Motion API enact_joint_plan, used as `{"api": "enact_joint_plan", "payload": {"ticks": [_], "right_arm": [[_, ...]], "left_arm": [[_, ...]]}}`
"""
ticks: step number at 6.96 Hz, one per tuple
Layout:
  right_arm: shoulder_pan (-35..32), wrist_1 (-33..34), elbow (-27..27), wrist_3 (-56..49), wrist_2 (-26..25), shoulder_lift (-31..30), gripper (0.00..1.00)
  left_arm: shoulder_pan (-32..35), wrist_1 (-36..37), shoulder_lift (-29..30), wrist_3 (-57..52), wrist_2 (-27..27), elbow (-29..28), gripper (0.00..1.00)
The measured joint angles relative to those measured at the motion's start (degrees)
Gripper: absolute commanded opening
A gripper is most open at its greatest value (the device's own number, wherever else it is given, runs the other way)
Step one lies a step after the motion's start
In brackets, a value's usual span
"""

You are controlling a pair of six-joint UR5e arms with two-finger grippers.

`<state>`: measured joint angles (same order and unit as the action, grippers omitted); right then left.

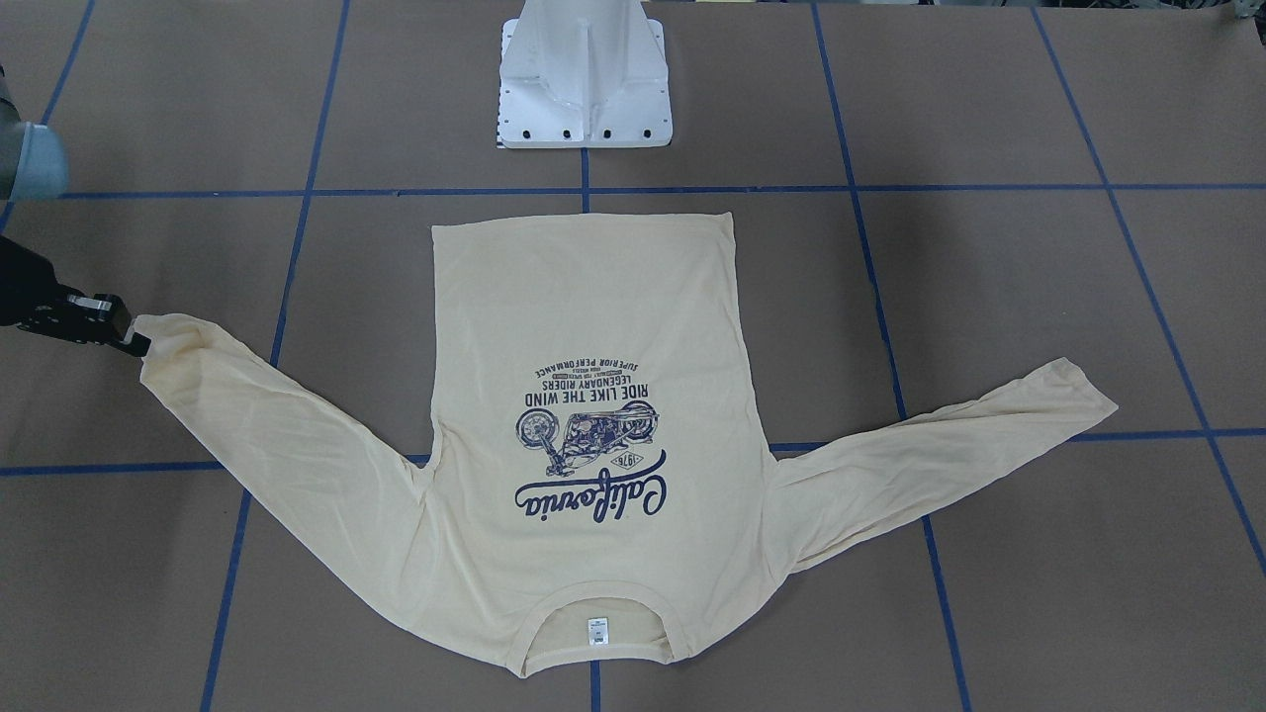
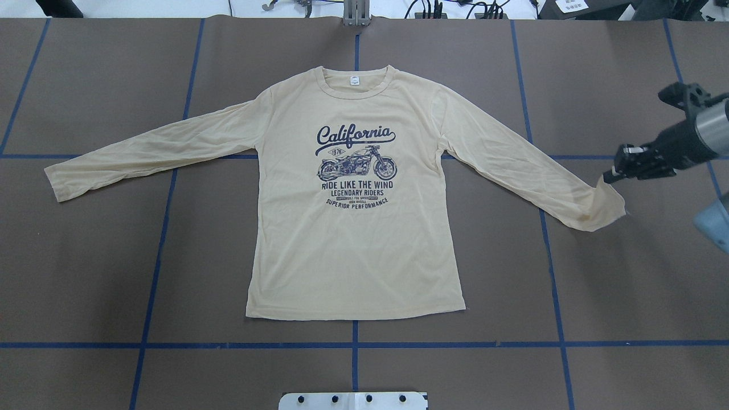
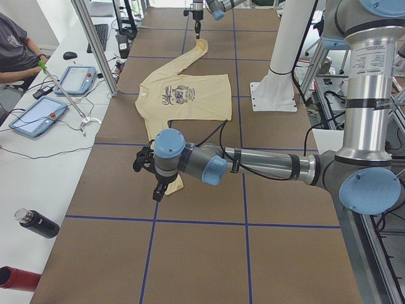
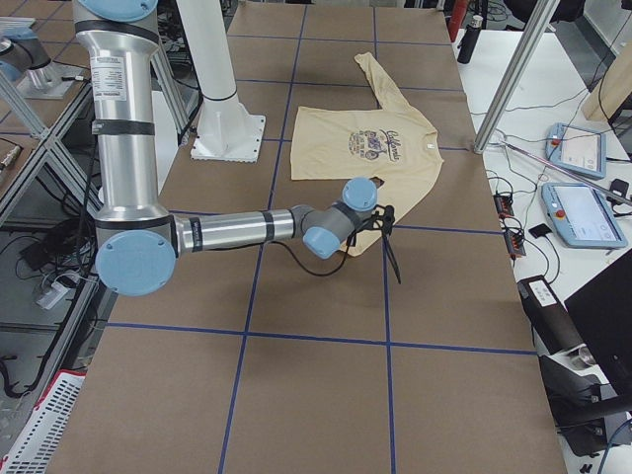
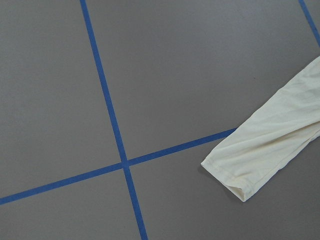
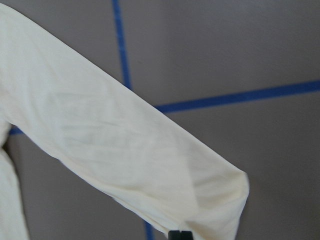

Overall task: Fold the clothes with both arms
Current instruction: 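Carry the grasped sleeve across the shirt toward the collar with the right gripper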

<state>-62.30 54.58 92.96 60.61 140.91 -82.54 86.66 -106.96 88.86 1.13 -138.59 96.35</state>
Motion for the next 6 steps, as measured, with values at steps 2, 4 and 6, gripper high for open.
{"api": "enact_joint_plan", "payload": {"ticks": [2,4,6], "right_arm": [[2.61,12.74,0.16,8.34,-3.63,15.97,0.0],[9.4,18.26,-4.27,17.55,-14.5,30.8,0.0],[15.04,18.24,-17.21,21.29,-23.54,46.53,0.0]], "left_arm": [[-0.01,0.0,0.0,0.01,-0.25,0.24,1.0],[-0.07,0.0,0.0,-0.05,-0.34,0.19,1.0],[-0.07,0.0,0.0,-0.05,-0.48,0.25,1.0]]}}
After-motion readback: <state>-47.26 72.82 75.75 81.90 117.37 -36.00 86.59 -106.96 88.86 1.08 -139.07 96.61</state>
